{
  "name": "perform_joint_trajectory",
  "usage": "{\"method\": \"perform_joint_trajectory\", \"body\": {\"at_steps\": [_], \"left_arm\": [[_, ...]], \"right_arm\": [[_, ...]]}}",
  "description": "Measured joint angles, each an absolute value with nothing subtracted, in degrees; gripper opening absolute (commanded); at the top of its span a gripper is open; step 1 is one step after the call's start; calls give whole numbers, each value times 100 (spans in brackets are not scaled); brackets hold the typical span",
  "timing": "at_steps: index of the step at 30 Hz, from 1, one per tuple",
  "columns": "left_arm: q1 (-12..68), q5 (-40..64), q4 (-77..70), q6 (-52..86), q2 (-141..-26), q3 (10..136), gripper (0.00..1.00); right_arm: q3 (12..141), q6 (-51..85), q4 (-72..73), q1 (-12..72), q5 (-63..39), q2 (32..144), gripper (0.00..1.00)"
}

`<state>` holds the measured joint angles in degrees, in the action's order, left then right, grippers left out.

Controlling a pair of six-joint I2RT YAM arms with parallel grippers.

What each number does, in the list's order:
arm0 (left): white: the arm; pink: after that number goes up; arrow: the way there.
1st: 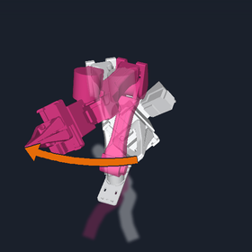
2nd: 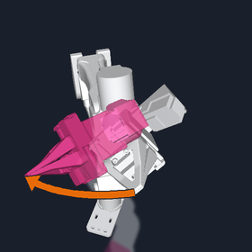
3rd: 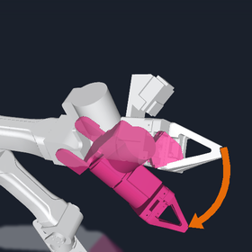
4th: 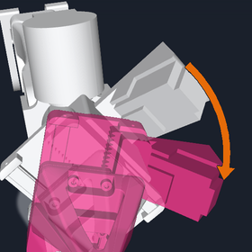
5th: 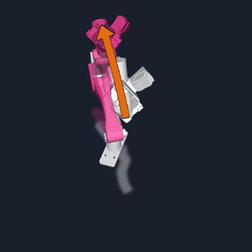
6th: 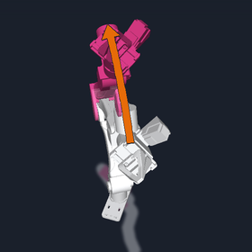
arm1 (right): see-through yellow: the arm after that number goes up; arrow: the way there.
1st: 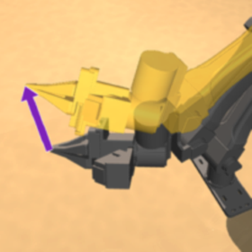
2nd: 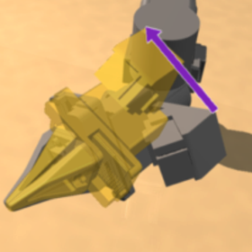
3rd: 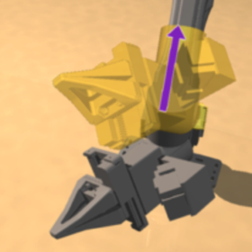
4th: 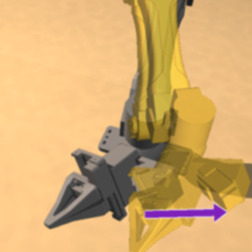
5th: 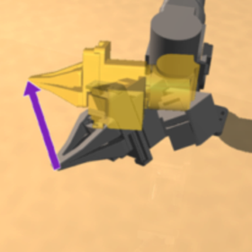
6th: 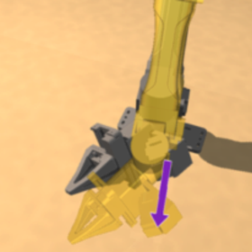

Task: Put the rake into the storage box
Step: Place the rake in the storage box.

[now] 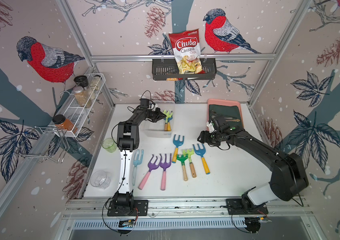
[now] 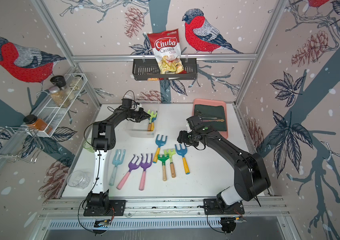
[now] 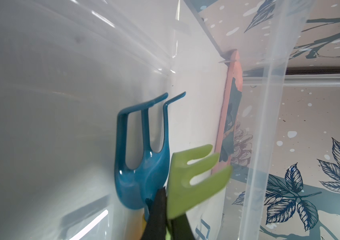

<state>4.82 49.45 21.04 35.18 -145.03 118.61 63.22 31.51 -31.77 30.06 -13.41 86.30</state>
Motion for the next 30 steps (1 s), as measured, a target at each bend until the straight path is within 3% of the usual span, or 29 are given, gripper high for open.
{"method": "perform_joint_trajectory", "body": {"at_steps": [2, 9, 15, 22, 30], "left_arm": [[482, 4923, 2106, 3531, -14510, 11885, 17], [495, 4737, 2106, 3487, -14486, 11885, 33], [530, 4685, 2137, 3492, -14359, 11885, 53], [574, 4593, 2191, 3489, -13998, 11784, 65], [598, 4338, 2244, 3496, -13430, 11539, 67]], "right_arm": [[6243, 3151, -3177, 3035, -1282, 8632, 73], [6047, 3151, -3186, 3262, -1031, 8672, 72], [5830, 3194, -3326, 3651, -637, 8689, 72], [5489, 3468, -3463, 4136, -270, 8628, 71], [5085, 3660, -3470, 4379, -54, 8580, 68]]}}
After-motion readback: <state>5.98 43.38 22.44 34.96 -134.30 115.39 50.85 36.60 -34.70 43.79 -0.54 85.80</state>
